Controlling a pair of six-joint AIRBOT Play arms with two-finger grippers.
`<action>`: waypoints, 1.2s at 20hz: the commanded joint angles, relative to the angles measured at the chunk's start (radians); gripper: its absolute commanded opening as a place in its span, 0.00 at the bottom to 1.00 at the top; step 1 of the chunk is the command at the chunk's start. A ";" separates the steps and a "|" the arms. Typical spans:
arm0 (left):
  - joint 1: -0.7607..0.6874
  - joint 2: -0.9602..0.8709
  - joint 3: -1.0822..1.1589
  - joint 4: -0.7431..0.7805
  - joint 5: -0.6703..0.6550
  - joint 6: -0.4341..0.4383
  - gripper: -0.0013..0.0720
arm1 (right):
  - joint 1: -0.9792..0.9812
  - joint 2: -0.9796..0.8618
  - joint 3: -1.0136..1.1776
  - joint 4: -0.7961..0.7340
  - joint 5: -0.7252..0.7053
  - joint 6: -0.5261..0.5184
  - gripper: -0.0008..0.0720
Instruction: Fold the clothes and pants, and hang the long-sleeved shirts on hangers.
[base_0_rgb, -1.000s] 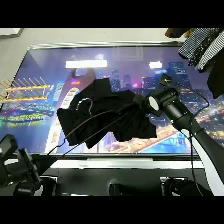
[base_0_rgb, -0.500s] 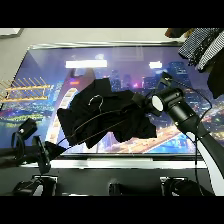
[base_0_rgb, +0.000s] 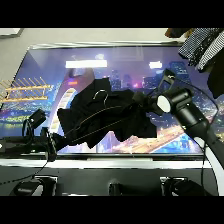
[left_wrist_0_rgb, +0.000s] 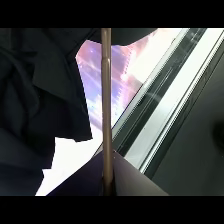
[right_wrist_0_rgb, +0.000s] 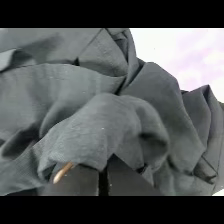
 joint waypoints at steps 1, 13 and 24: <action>-0.001 -0.024 0.005 -0.036 0.000 0.045 0.05 | 0.000 0.046 0.012 -0.066 0.017 -0.009 0.06; -0.003 -0.182 0.043 -0.134 -0.029 0.196 0.05 | 0.084 0.050 0.066 -0.018 -0.022 -0.126 0.06; -0.105 -0.311 0.043 -0.241 0.173 0.297 0.05 | 0.134 0.051 0.321 -0.021 0.250 -0.133 0.06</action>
